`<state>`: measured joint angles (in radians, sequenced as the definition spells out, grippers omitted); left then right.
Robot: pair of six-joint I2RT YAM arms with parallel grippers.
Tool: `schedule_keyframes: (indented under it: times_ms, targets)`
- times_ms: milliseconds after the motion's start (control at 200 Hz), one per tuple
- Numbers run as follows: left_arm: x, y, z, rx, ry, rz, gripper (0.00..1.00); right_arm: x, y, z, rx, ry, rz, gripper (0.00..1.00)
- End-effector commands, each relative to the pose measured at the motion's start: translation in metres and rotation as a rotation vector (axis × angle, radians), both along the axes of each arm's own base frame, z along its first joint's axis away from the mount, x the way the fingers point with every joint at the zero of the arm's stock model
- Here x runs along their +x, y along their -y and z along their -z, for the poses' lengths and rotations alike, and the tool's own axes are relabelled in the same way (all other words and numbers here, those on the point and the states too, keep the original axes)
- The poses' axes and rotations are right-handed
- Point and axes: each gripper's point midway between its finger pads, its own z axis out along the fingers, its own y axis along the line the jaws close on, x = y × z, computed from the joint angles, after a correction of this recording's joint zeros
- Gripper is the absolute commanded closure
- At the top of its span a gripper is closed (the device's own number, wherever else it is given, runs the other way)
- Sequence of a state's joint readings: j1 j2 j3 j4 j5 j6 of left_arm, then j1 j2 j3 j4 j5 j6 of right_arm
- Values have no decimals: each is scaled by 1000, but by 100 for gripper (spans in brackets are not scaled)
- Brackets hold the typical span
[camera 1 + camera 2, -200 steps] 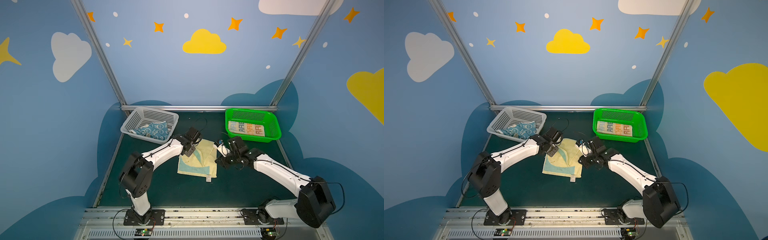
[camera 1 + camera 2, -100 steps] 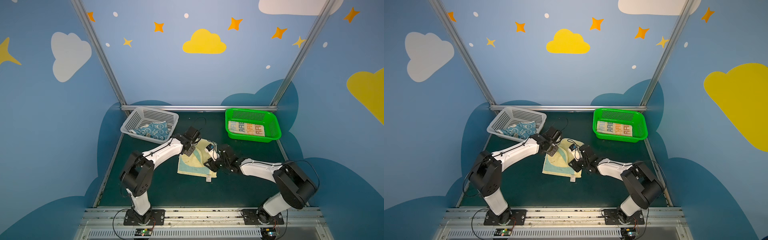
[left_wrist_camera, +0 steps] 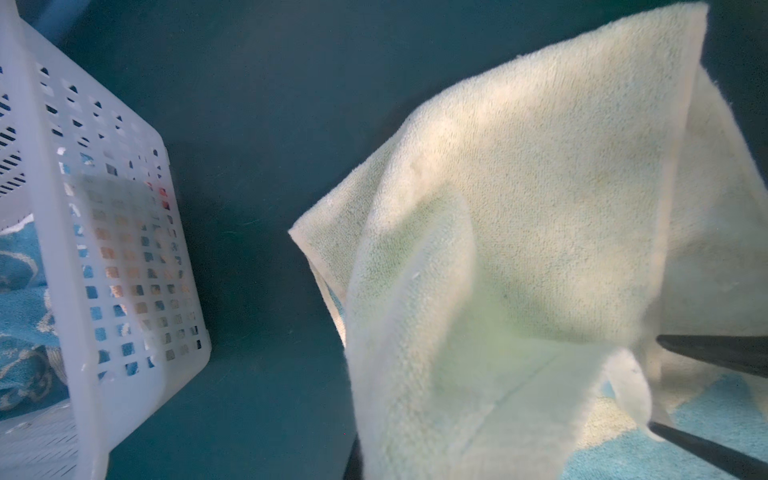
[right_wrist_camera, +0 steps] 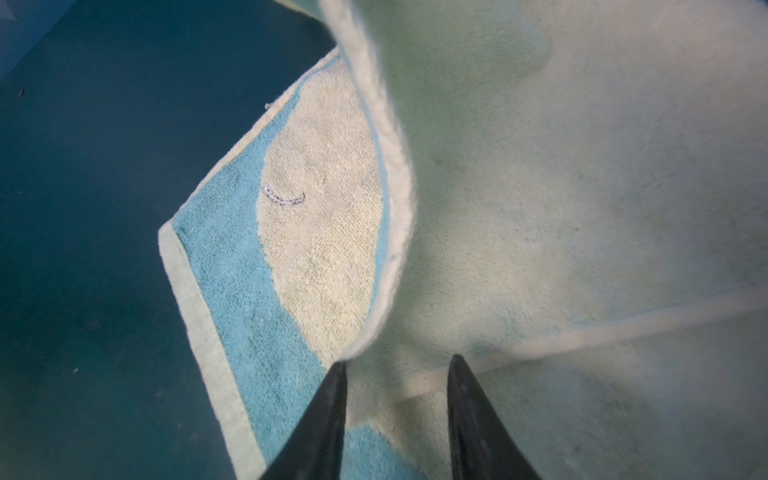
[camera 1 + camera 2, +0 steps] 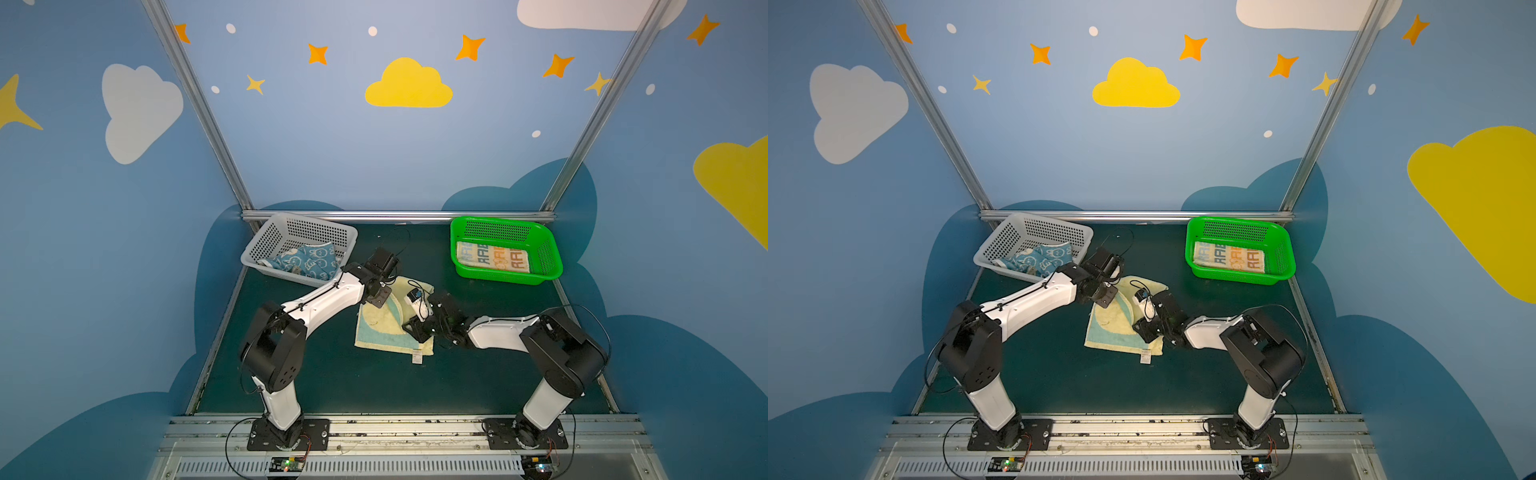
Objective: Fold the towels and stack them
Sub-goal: 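Fold the far edge toward the robot over the near half with both grippers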
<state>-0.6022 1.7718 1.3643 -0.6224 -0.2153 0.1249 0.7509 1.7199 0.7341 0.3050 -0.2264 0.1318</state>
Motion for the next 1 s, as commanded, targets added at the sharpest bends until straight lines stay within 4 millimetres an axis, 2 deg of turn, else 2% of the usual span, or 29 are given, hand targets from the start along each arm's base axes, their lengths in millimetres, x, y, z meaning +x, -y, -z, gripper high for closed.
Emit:
schedule_keyframes:
  times_ms: [0,406,571,876,991]
  targets:
    - [2,1,0,-7,-18,-12,96,3,-11,-9,37,26,-11,63]
    - [4,1,-1,-10,-20,-19,96,-5,-21,-1,10,27,-23,61]
    - [4,1,-4,-19,-17,-18,96,0,-15,11,-40,4,32,63]
    - [3,1,-12,-45,-8,-14,96,11,-5,5,-65,42,81,100]
    - [2,0,-16,-52,-4,-15,96,19,3,-6,-70,58,97,100]
